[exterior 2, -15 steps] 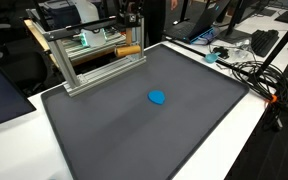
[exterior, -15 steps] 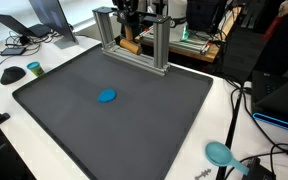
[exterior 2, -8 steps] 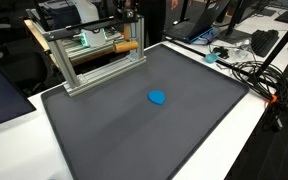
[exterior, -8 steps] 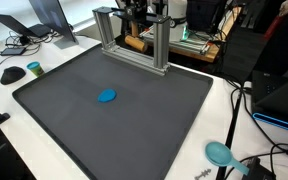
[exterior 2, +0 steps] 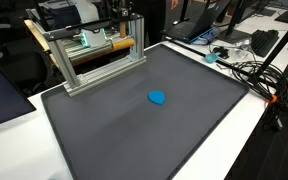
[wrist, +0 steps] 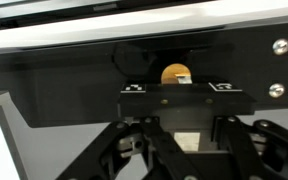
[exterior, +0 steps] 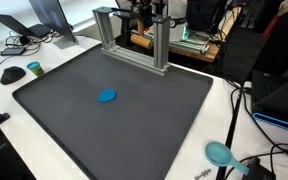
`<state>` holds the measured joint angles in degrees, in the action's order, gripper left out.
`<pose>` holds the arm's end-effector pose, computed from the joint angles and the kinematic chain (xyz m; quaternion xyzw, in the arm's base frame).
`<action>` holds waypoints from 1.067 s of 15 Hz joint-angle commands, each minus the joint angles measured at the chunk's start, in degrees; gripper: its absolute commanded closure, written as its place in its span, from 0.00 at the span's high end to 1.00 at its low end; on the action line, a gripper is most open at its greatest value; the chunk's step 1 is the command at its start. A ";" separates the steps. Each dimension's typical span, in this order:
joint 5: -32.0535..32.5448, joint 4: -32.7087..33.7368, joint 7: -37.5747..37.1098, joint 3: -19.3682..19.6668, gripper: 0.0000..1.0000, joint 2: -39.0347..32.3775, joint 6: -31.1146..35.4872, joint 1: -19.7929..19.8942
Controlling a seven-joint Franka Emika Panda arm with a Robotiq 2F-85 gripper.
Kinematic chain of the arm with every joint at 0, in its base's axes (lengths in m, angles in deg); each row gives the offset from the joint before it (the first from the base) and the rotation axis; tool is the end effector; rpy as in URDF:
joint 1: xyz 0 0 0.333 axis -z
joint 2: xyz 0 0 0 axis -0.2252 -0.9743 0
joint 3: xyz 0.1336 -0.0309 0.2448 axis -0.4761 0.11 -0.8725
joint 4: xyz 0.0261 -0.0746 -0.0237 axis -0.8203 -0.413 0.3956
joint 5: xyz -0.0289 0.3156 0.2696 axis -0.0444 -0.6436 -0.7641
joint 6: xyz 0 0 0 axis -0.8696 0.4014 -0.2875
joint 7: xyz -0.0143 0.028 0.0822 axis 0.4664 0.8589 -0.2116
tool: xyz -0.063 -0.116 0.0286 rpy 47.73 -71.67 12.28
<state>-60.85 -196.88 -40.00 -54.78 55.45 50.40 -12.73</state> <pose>0.4290 -0.0022 0.3582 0.9973 -0.0625 -0.0211 0.0314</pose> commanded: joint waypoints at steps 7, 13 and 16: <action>-3.31 -8.28 6.91 1.70 0.29 9.54 1.12 -0.50; -0.94 -8.55 8.25 0.27 0.98 11.92 1.97 -0.09; 1.17 -7.87 6.60 -1.48 1.00 12.66 2.77 0.29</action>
<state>-61.61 -203.90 -32.41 -54.65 65.18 52.63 -12.82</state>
